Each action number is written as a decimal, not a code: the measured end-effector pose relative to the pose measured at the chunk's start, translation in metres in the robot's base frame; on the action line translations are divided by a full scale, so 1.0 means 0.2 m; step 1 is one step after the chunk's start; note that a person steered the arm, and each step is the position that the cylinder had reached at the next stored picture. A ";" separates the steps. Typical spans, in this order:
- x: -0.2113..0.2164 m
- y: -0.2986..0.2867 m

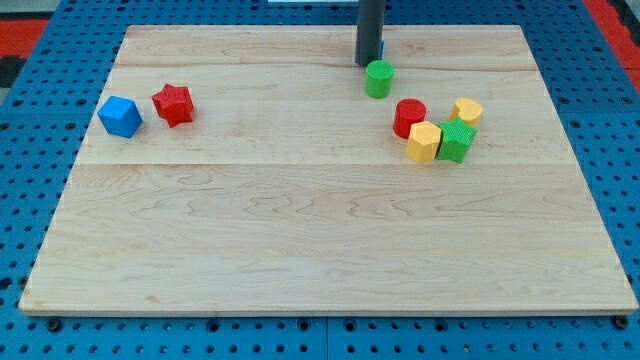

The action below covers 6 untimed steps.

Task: Place the triangle above the green circle

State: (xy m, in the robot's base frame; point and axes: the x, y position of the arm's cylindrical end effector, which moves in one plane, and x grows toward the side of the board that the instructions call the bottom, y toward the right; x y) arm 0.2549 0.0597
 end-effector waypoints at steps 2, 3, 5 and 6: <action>-0.19 -0.33; -0.30 -0.34; -0.31 0.04; -0.27 0.25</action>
